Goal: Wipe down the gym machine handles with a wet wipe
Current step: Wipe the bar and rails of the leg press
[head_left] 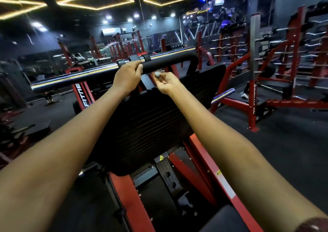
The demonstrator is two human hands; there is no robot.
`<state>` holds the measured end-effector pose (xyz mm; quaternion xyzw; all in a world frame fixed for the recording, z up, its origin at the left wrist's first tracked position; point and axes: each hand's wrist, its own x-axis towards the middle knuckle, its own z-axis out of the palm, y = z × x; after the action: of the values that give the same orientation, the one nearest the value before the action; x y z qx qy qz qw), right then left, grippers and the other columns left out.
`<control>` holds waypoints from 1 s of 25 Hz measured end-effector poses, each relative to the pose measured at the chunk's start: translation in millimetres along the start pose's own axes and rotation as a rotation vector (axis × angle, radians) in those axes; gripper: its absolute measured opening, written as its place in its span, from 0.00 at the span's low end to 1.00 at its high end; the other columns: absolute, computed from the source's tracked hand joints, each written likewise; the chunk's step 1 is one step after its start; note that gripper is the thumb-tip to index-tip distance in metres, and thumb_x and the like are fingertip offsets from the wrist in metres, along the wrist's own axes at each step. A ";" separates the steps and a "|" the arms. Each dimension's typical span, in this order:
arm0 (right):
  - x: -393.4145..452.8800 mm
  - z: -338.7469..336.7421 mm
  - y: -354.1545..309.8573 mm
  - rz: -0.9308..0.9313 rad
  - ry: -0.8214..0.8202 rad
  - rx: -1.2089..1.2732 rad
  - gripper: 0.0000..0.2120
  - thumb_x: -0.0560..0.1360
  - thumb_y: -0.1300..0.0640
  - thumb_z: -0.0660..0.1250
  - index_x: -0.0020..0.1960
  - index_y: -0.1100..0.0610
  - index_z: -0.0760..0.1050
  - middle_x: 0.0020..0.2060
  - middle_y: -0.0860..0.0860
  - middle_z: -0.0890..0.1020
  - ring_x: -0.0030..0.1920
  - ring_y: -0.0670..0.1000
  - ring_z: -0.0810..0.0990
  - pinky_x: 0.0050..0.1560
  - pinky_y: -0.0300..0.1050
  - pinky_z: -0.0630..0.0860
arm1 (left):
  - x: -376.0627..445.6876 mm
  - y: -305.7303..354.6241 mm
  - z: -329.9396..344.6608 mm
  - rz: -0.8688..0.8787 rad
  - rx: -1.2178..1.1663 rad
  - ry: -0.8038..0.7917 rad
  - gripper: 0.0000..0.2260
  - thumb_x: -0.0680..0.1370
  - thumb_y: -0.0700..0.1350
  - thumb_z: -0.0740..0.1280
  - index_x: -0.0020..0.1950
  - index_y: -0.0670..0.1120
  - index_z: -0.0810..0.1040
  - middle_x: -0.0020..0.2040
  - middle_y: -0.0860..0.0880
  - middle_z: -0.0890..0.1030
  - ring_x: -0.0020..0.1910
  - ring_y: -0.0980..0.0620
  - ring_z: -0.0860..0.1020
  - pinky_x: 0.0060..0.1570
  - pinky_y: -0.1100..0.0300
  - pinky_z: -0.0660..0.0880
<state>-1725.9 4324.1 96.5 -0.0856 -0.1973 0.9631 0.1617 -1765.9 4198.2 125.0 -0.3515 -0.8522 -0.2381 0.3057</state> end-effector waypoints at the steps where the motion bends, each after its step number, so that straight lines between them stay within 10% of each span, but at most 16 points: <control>1: 0.5 -0.7 -6.9 -0.008 0.030 0.028 0.14 0.77 0.75 0.50 0.38 0.68 0.70 0.31 0.63 0.75 0.65 0.52 0.72 0.67 0.35 0.61 | 0.3 -0.2 -1.1 0.003 0.003 -0.009 0.16 0.82 0.45 0.56 0.66 0.44 0.74 0.59 0.41 0.79 0.59 0.41 0.75 0.56 0.52 0.70; 14: 23.6 -21.4 -90.1 -0.100 0.161 0.172 0.16 0.77 0.76 0.51 0.34 0.65 0.67 0.39 0.58 0.73 0.68 0.51 0.69 0.69 0.39 0.62 | -4.5 -8.4 19.3 0.056 -0.131 0.154 0.16 0.82 0.45 0.55 0.67 0.43 0.73 0.59 0.43 0.79 0.55 0.44 0.78 0.52 0.53 0.73; 17: 36.6 -26.5 -104.9 -0.306 0.225 0.130 0.17 0.69 0.80 0.50 0.32 0.62 0.66 0.31 0.56 0.68 0.49 0.48 0.80 0.49 0.32 0.75 | -5.6 -9.2 22.1 0.059 -0.162 0.169 0.16 0.82 0.44 0.55 0.68 0.43 0.73 0.57 0.42 0.79 0.53 0.44 0.78 0.50 0.54 0.73; 20: 52.4 -26.5 -107.7 -0.767 0.317 -0.344 0.13 0.68 0.74 0.62 0.30 0.62 0.73 0.25 0.53 0.75 0.26 0.46 0.73 0.28 0.36 0.71 | -5.2 -9.8 22.9 0.055 -0.172 0.181 0.16 0.82 0.44 0.55 0.68 0.43 0.72 0.57 0.43 0.79 0.54 0.44 0.78 0.49 0.56 0.72; 25: 35.6 -16.1 -51.4 -1.164 0.151 -1.208 0.09 0.69 0.66 0.67 0.47 0.61 0.83 0.46 0.57 0.84 0.48 0.53 0.80 0.51 0.37 0.69 | -9.5 -12.8 20.9 0.017 -0.113 -0.016 0.23 0.82 0.52 0.55 0.76 0.47 0.59 0.66 0.43 0.73 0.57 0.38 0.76 0.53 0.51 0.70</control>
<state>-1741.2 4386.8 99.3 -0.1062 -0.6801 0.4465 0.5717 -1777.4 4198.6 101.4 -0.3774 -0.8367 -0.2803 0.2809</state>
